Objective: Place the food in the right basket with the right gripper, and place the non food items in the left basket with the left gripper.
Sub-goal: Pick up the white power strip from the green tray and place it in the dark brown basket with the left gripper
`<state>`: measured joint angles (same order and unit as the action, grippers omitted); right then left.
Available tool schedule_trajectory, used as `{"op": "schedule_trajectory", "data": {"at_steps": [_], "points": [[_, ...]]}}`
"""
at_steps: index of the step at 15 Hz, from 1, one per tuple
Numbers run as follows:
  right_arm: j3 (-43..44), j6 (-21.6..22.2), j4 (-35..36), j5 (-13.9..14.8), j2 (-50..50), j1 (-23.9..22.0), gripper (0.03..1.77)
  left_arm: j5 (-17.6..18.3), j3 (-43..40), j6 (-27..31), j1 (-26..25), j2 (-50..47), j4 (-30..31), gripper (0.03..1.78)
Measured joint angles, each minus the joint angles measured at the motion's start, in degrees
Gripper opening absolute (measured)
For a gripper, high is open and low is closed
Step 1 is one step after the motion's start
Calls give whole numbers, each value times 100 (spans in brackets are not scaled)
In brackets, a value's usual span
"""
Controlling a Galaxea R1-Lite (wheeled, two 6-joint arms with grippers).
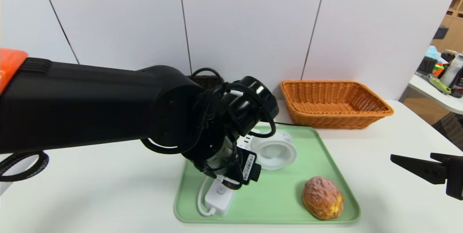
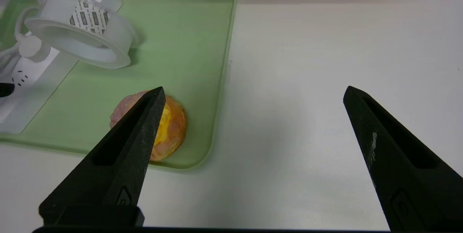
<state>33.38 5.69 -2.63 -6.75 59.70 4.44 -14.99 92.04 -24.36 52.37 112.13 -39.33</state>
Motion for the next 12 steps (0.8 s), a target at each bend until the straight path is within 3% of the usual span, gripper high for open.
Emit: {"op": "schedule_trajectory", "data": {"at_steps": [12], "points": [[-160,17,10,12,-49,-6,170,-2,368,187,-323,695,16,169]]}}
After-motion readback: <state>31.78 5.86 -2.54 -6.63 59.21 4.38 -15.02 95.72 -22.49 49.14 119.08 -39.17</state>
